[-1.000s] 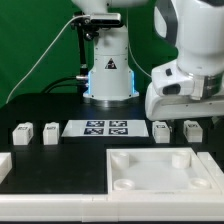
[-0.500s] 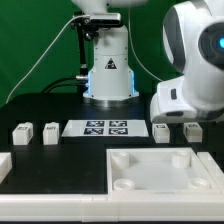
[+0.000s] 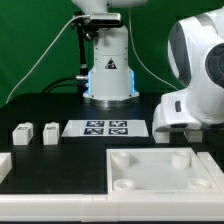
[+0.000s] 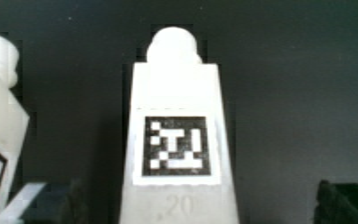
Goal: Assemble one leg
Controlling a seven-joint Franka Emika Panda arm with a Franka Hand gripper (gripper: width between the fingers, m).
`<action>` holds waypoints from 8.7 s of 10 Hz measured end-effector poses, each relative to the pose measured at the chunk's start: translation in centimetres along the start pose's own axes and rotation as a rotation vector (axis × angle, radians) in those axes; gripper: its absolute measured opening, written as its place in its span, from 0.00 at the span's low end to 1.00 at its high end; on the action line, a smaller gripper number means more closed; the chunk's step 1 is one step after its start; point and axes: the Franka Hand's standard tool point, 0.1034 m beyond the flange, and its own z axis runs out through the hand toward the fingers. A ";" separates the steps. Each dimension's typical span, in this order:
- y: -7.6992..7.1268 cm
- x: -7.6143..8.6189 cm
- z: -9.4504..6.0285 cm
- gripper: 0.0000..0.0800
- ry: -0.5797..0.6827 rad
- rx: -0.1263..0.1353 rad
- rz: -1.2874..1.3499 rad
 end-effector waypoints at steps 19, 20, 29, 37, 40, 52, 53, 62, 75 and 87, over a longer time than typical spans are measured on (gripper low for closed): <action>0.0 -3.6 -7.6 0.37 0.178 0.007 -0.006; 0.0 -3.6 -7.7 0.37 0.259 0.009 -0.007; 0.5 -1.0 -16.9 0.37 1.197 0.094 -0.093; 6.8 1.3 -20.1 0.37 1.187 -0.055 -0.212; 6.2 2.0 -22.8 0.37 1.225 -0.043 -0.212; 5.4 7.1 -27.9 0.37 1.353 -0.036 -0.228; 5.5 7.1 -28.2 0.37 1.380 -0.038 -0.226; 5.0 8.6 -25.5 0.37 1.431 -0.048 -0.229; 5.0 10.2 -23.6 0.45 1.455 -0.050 -0.226; 5.2 10.0 -23.0 0.81 1.234 -0.027 -0.219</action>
Offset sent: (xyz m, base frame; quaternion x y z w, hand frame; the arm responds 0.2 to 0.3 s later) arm 0.0015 -0.0024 0.0015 -0.0143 0.0001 0.0023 0.9999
